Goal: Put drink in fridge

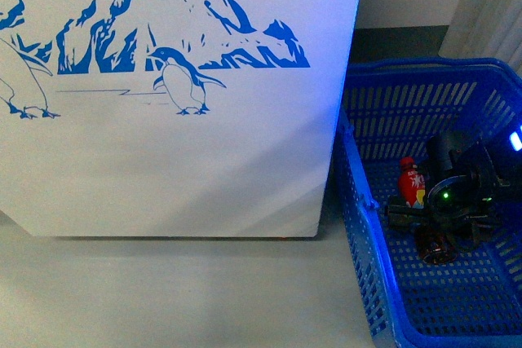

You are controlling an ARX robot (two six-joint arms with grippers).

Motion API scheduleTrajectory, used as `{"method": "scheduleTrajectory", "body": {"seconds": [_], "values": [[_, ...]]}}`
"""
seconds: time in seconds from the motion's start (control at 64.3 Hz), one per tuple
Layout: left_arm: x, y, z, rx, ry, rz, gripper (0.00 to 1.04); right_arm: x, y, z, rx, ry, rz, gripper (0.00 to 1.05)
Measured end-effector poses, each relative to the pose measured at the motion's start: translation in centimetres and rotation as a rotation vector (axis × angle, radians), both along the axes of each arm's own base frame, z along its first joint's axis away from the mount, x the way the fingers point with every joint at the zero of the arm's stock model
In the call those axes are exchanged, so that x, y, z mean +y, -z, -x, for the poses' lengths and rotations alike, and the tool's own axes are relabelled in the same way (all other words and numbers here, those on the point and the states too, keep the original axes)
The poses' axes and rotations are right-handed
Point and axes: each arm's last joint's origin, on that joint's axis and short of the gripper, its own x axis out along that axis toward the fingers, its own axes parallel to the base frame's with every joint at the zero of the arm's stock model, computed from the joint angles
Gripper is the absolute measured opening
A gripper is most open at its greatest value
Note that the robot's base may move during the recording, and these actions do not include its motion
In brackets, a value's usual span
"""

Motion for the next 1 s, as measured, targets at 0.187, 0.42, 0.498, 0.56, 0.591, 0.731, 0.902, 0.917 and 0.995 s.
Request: {"method": "scheduleTrajectory", "body": {"seconds": [0.187, 0.42, 0.498, 0.56, 0.591, 0.731, 0.902, 0.917, 0.995], "values": [[0.0, 0.0, 0.0, 0.0, 0.0, 0.0, 0.97, 0.0, 0.0, 0.0, -0.006, 0.003, 0.008, 0.64], [0.0, 0.0, 0.0, 0.0, 0.0, 0.0, 0.97, -0.1, 0.0, 0.0, -0.02, -0.003, 0.016, 0.48], [0.0, 0.0, 0.0, 0.0, 0.0, 0.0, 0.97, -0.1, 0.0, 0.0, -0.026, -0.007, 0.024, 0.45], [0.0, 0.0, 0.0, 0.0, 0.0, 0.0, 0.97, -0.1, 0.0, 0.1, -0.028, -0.007, 0.028, 0.44], [0.0, 0.0, 0.0, 0.0, 0.0, 0.0, 0.97, -0.1, -0.2, 0.2, -0.035, -0.008, 0.029, 0.43], [0.0, 0.0, 0.0, 0.0, 0.0, 0.0, 0.97, 0.0, -1.3, 0.8, -0.052, -0.021, 0.024, 0.43], [0.0, 0.0, 0.0, 0.0, 0.0, 0.0, 0.97, 0.0, -4.9, 1.1, -0.116, -0.04, 0.025, 0.42], [0.0, 0.0, 0.0, 0.0, 0.0, 0.0, 0.97, 0.1, -5.5, 1.1, -0.131, -0.042, 0.026, 0.42], [0.0, 0.0, 0.0, 0.0, 0.0, 0.0, 0.97, 0.1, -8.6, 1.4, -0.209, -0.059, 0.034, 0.42]]}}
